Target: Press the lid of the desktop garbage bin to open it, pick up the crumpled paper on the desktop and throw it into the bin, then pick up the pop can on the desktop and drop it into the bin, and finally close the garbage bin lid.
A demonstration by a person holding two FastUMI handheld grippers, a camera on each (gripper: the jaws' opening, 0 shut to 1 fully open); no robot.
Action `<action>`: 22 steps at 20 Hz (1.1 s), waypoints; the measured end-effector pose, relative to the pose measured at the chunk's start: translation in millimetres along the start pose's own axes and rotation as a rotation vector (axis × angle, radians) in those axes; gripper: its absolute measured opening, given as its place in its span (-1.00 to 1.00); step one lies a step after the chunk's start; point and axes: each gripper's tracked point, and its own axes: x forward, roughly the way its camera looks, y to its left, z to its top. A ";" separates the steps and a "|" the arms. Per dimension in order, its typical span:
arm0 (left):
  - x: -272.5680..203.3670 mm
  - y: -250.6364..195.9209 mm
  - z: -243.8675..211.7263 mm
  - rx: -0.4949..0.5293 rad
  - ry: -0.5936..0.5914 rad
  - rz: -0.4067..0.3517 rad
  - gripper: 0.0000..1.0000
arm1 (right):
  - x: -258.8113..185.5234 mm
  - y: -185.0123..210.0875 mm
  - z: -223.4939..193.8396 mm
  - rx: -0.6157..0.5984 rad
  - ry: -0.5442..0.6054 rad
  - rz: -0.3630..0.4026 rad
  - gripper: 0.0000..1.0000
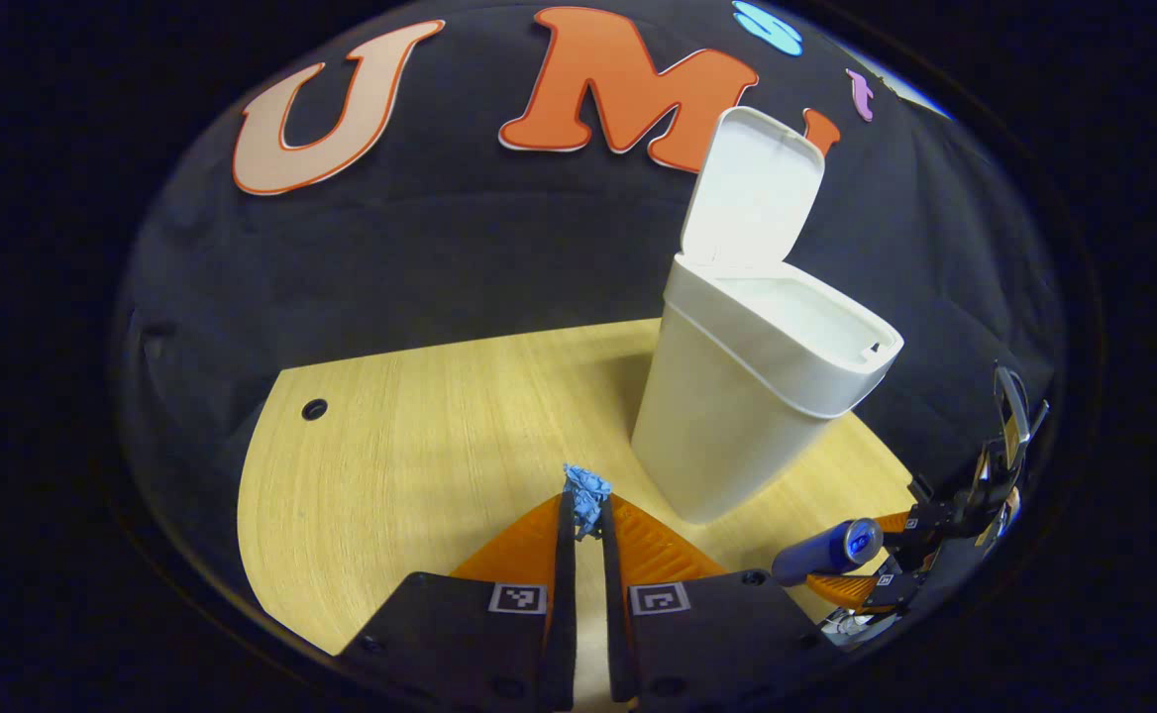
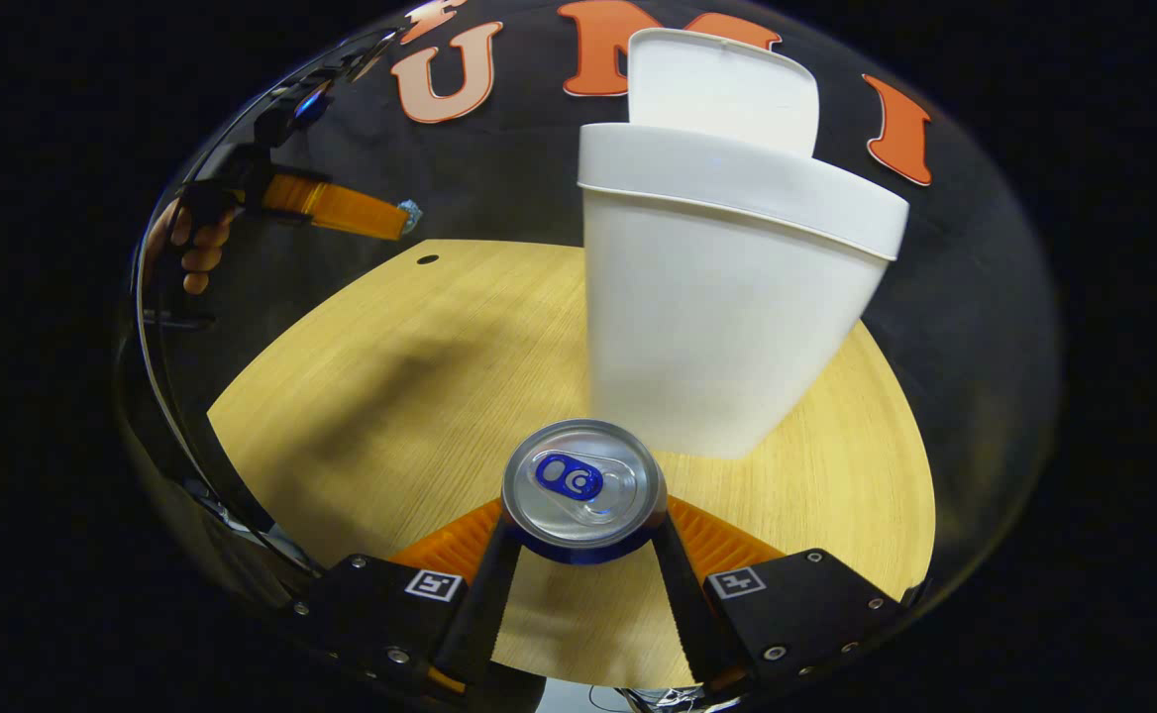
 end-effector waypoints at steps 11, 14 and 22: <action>5.9 -76.1 92.9 0.090 -0.154 -0.124 -0.66 | -1.2 -0.5 0.8 0.084 -0.004 -0.085 0.51; 7.0 -96.0 111.6 0.108 -0.182 -0.156 -0.67 | -1.3 -2.0 0.3 0.102 -0.013 -0.108 0.51; 23.2 -150.2 133.5 0.156 -0.209 -0.235 -0.67 | -1.8 -2.9 1.5 0.173 -0.028 -0.170 0.51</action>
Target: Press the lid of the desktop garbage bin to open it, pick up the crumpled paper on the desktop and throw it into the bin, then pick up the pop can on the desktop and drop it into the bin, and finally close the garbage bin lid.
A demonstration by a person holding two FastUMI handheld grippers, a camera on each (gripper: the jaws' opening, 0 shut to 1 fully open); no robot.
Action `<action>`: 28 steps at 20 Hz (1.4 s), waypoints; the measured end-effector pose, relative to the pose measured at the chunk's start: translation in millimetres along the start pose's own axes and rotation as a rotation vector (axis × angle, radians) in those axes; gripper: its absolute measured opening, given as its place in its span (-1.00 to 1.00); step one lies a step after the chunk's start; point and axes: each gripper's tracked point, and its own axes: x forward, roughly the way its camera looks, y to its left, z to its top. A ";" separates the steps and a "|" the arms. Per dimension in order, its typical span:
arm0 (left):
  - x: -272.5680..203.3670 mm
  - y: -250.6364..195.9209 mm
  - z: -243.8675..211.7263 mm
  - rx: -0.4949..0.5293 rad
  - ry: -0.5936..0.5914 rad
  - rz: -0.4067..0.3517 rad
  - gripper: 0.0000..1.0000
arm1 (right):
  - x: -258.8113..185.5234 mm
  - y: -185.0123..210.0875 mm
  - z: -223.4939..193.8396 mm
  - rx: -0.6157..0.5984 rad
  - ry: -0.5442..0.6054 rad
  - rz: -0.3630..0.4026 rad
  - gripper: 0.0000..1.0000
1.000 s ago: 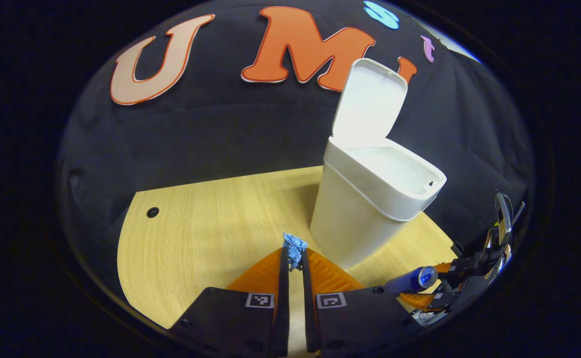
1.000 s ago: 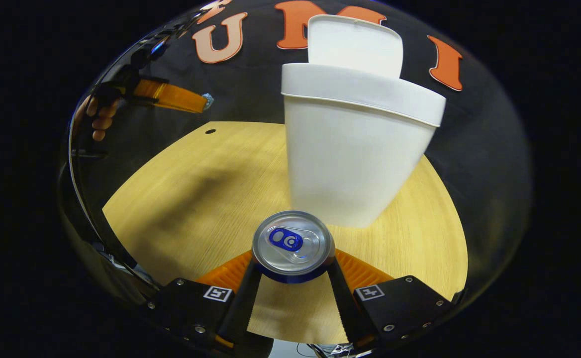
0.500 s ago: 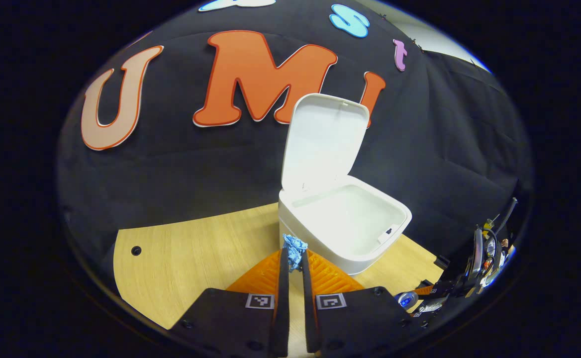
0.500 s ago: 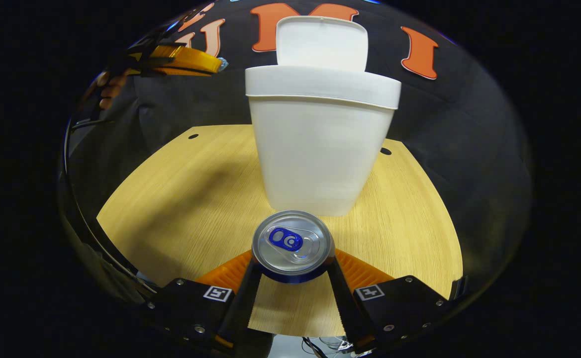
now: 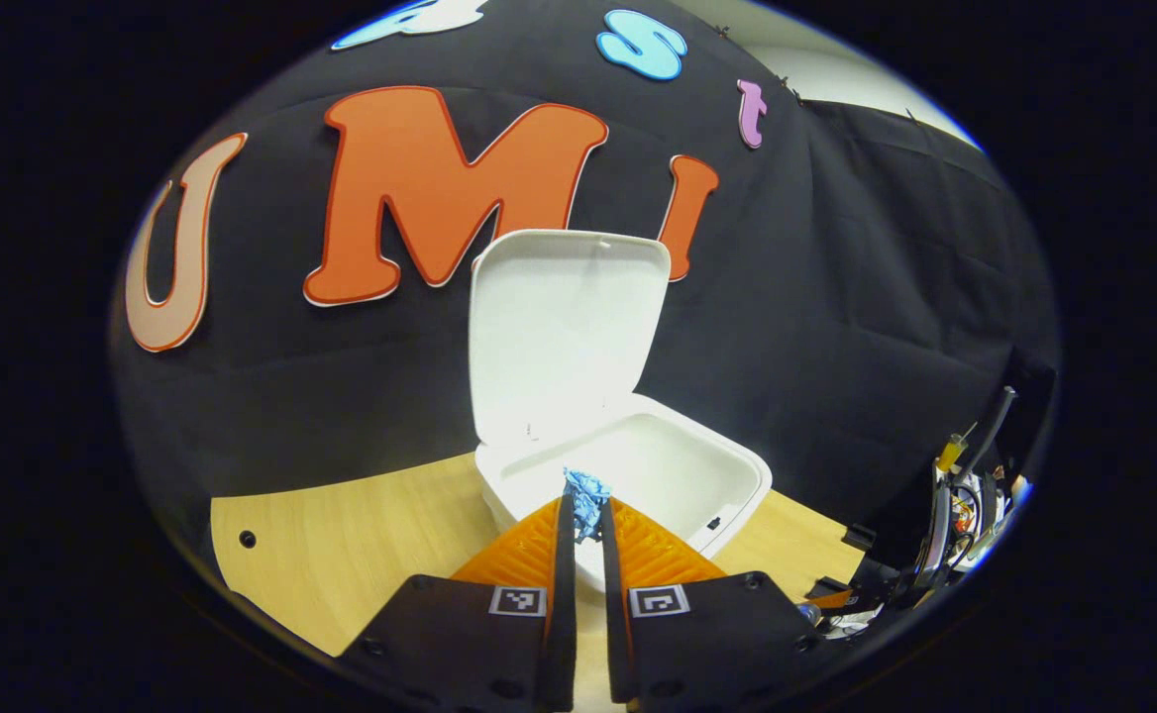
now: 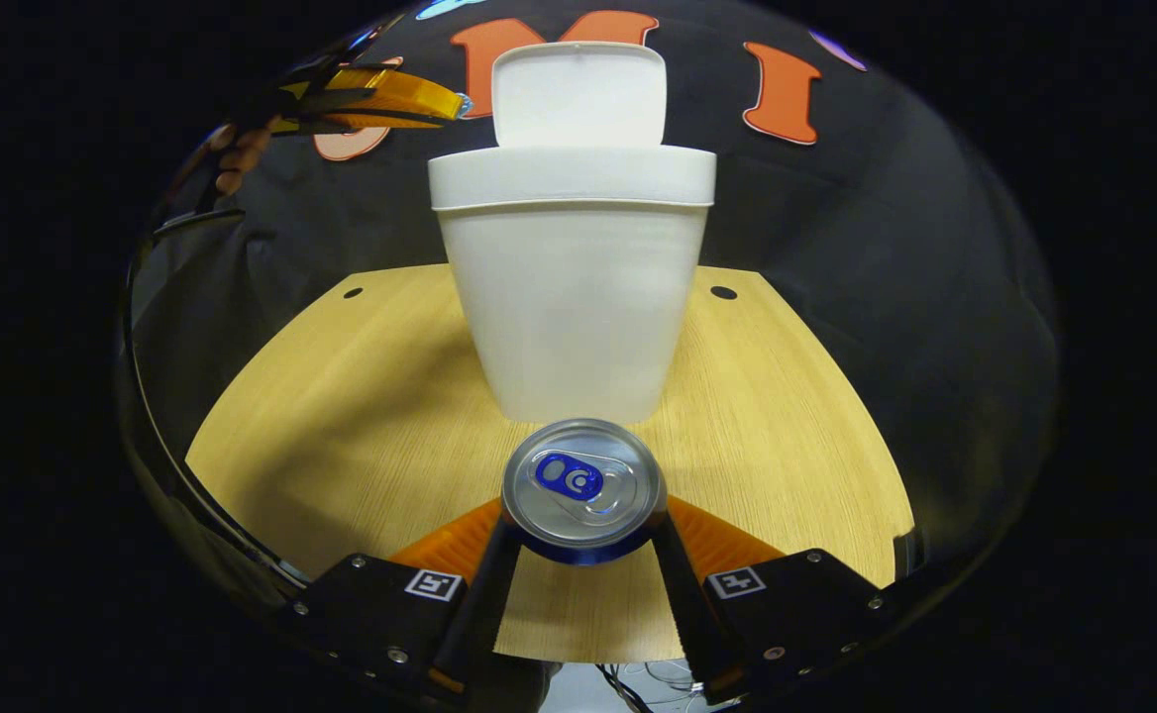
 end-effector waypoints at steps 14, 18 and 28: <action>37.1 -21.0 -23.0 0.054 0.088 -0.032 -0.48 | 0.5 -6.0 -1.2 0.066 -0.015 -0.079 0.51; 35.4 -18.9 -21.5 0.078 0.084 -0.018 -0.24 | -0.9 -7.5 0.7 0.073 -0.025 -0.094 0.50; 6.8 -6.8 -19.6 0.084 0.013 0.014 0.84 | -27.2 -18.1 41.1 0.023 -0.105 -0.132 0.50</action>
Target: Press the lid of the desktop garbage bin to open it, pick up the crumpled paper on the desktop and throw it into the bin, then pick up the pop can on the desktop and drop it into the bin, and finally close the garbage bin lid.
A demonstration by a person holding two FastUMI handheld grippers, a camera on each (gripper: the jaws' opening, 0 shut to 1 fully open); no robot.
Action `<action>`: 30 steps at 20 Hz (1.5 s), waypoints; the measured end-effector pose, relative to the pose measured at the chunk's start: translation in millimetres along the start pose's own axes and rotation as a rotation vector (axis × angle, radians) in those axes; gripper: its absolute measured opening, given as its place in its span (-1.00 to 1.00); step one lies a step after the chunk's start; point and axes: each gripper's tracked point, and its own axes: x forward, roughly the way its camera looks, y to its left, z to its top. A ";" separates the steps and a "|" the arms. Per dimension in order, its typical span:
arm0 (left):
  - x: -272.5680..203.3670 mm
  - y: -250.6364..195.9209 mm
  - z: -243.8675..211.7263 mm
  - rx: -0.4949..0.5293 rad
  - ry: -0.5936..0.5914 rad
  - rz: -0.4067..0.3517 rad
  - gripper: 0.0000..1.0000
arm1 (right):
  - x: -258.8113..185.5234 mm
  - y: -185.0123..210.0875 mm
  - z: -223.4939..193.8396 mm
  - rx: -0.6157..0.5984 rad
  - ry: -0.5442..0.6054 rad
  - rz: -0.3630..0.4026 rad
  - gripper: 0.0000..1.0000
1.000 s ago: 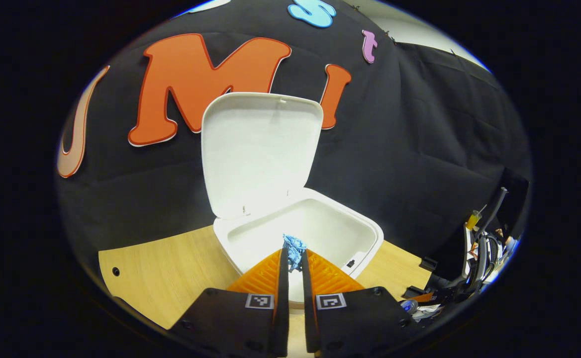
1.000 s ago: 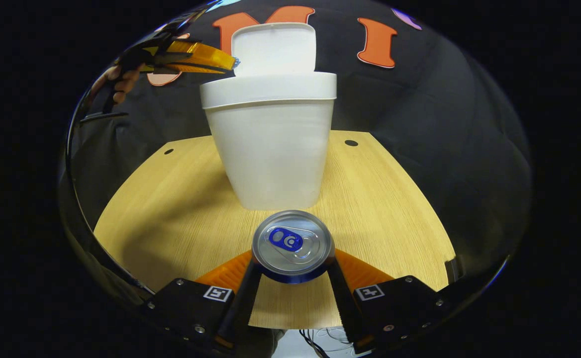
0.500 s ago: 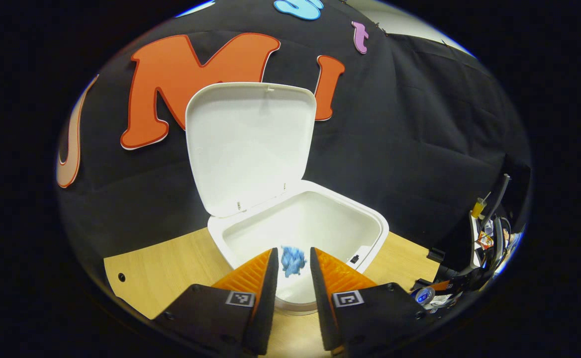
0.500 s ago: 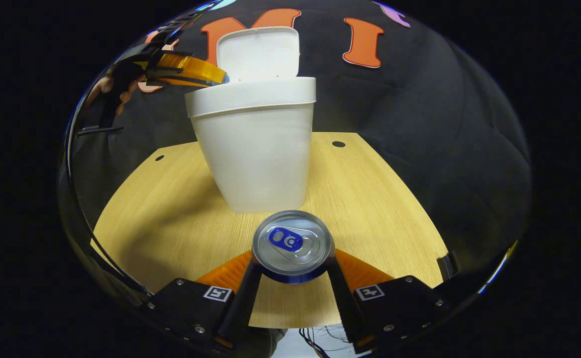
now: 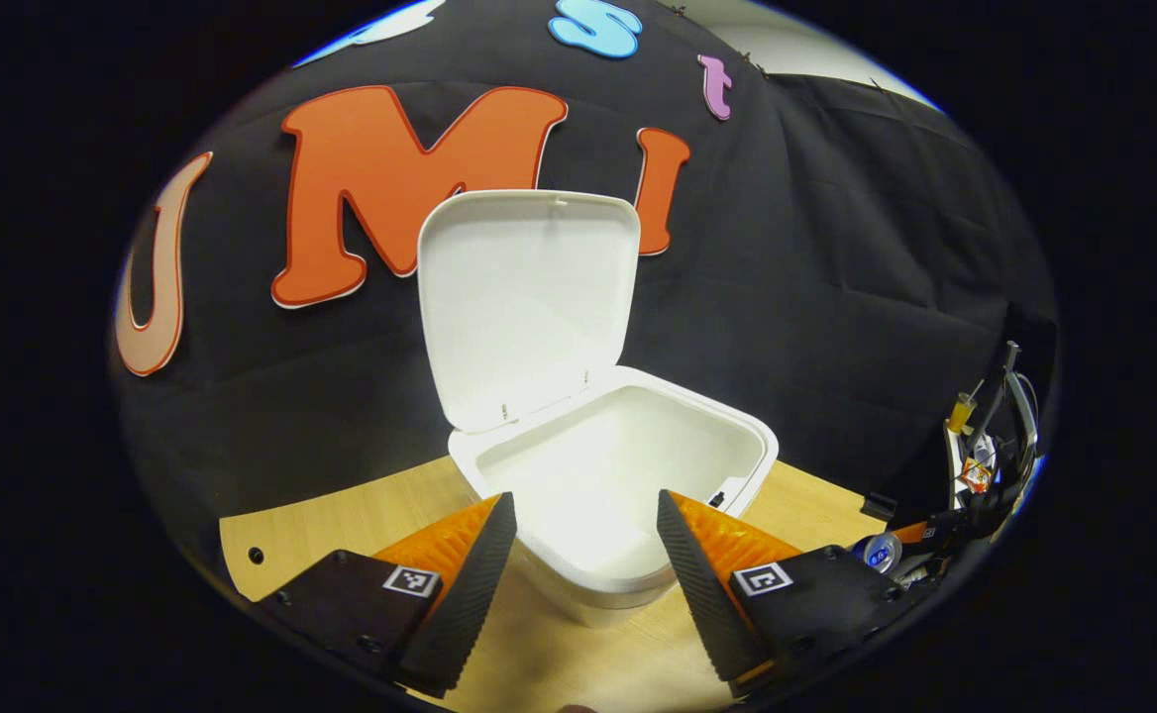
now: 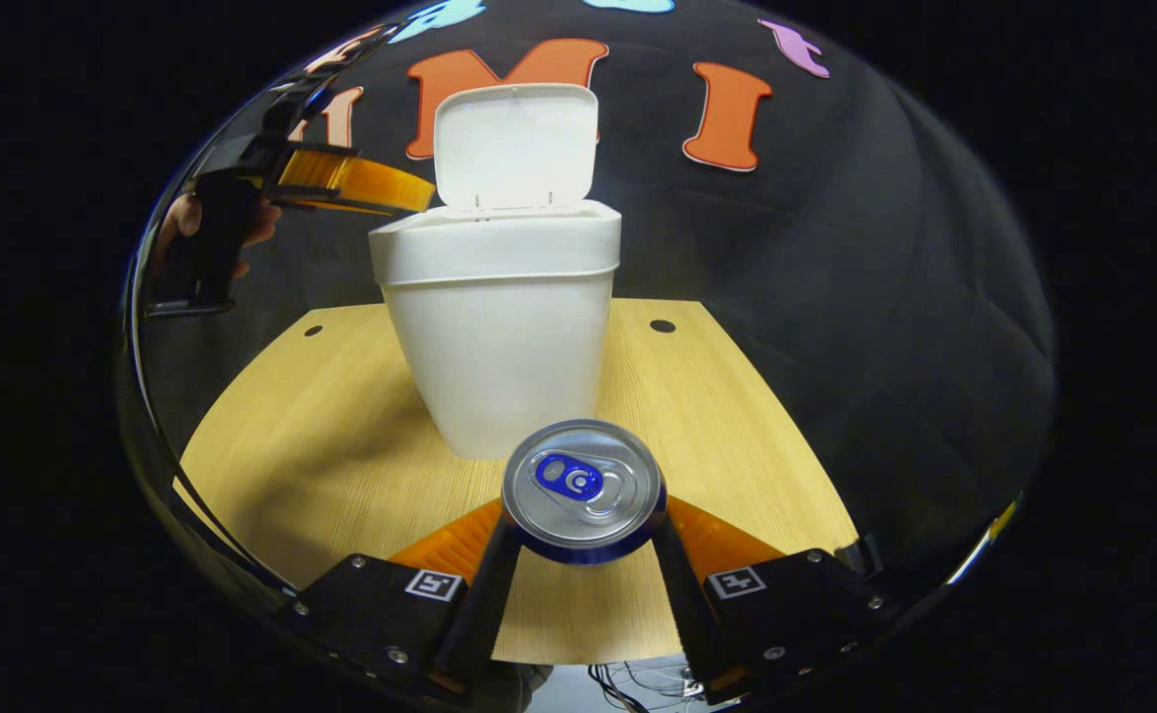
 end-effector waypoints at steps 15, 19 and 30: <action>-62.3 70.2 -50.1 -0.051 -0.058 0.191 0.89 | -27.5 -4.2 145.6 -0.073 -0.213 0.030 0.50; -81.9 85.6 -65.0 -0.033 -0.065 0.263 0.90 | -20.7 7.9 174.5 -0.067 -0.232 0.073 0.50; -128.7 125.0 -105.7 -0.129 -0.049 0.427 0.89 | 6.0 45.5 230.3 -0.097 -0.279 0.175 0.49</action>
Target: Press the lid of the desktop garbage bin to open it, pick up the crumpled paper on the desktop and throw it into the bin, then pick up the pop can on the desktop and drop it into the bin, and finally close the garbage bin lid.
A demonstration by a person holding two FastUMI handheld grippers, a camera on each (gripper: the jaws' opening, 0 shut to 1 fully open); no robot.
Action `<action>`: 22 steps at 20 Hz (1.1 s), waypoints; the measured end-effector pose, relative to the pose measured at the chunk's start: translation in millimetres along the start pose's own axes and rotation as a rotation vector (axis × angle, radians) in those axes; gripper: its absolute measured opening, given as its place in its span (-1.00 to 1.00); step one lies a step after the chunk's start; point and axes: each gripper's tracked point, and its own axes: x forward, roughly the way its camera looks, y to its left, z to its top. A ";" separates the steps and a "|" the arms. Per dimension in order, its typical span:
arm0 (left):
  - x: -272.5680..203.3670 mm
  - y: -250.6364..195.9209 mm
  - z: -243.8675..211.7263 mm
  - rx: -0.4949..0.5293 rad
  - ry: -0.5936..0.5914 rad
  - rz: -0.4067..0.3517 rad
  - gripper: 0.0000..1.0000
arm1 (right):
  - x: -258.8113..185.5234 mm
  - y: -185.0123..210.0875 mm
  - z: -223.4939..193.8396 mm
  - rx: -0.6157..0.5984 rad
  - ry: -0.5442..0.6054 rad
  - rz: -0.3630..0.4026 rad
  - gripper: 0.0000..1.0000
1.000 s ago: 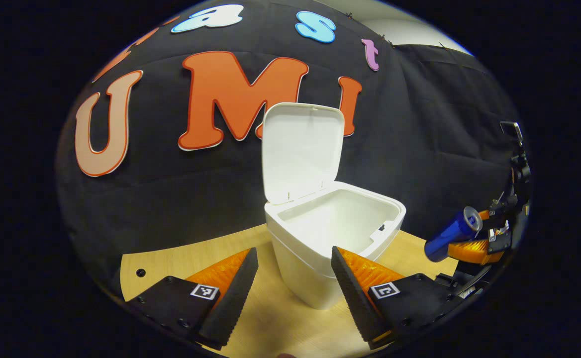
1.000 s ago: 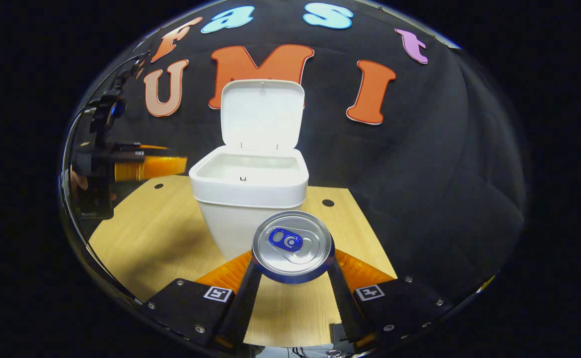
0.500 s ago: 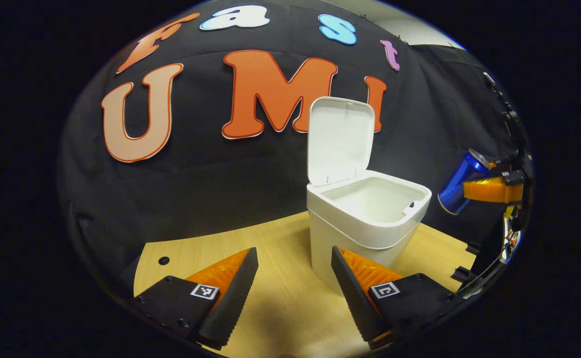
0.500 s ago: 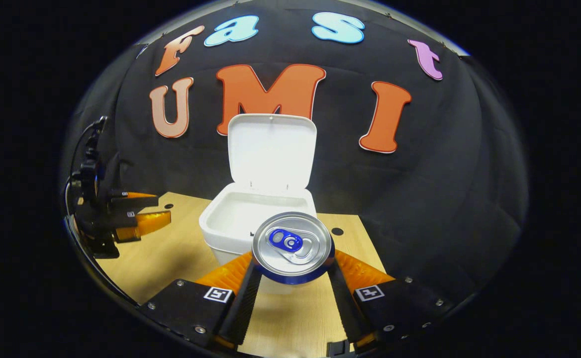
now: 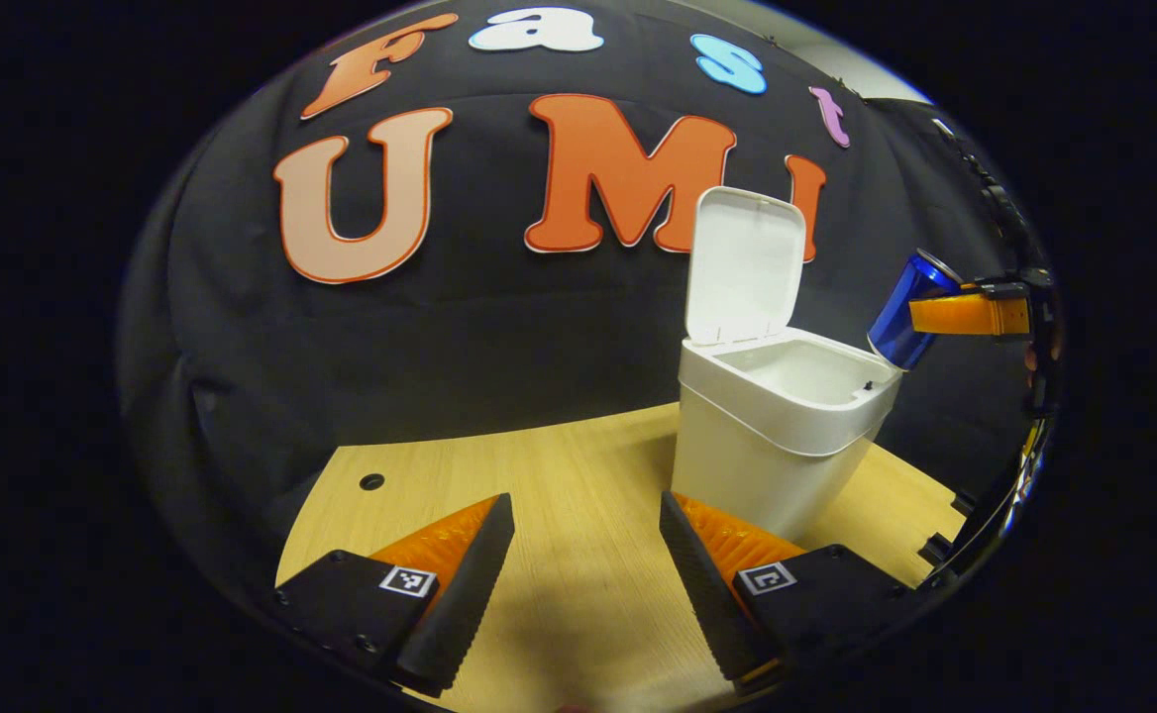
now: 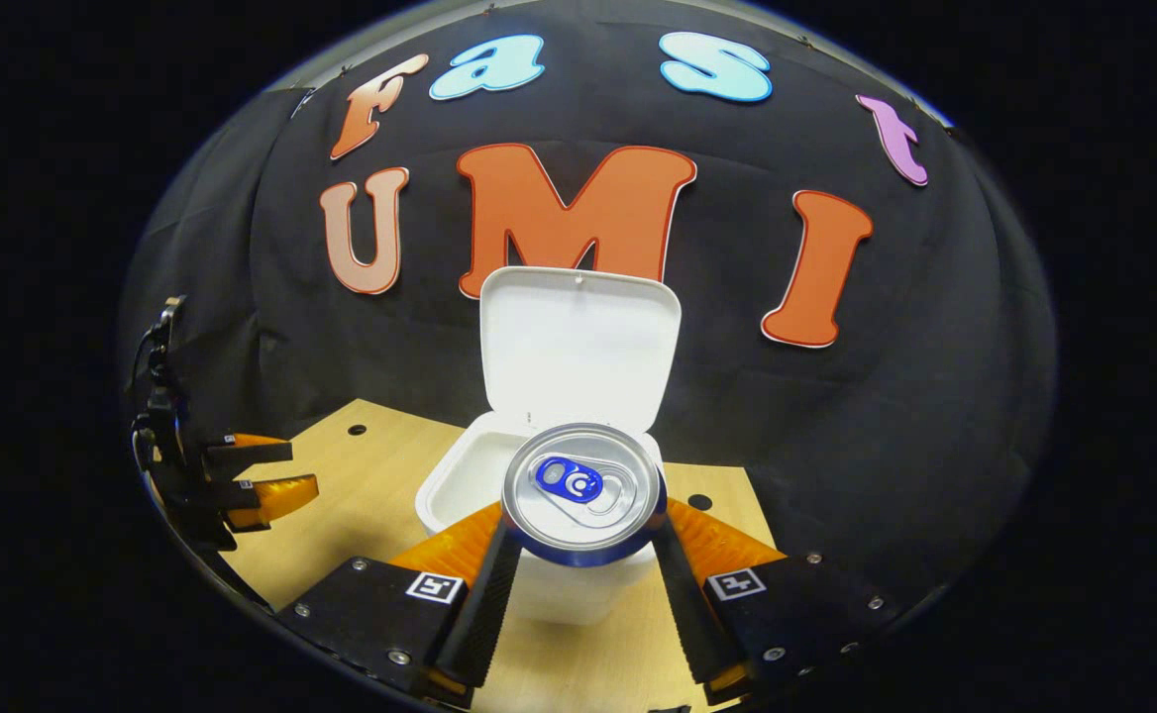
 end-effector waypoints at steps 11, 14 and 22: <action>-41.4 60.9 -28.0 -0.078 0.025 0.202 0.90 | 57.6 24.4 -13.1 -0.002 0.069 0.057 0.50; -51.1 72.5 -35.8 -0.089 0.037 0.241 0.89 | 69.7 24.4 -18.7 0.008 0.095 0.056 0.49; -70.0 91.3 -49.9 -0.113 0.055 0.313 0.89 | 91.3 28.6 -39.1 0.026 0.194 0.064 0.56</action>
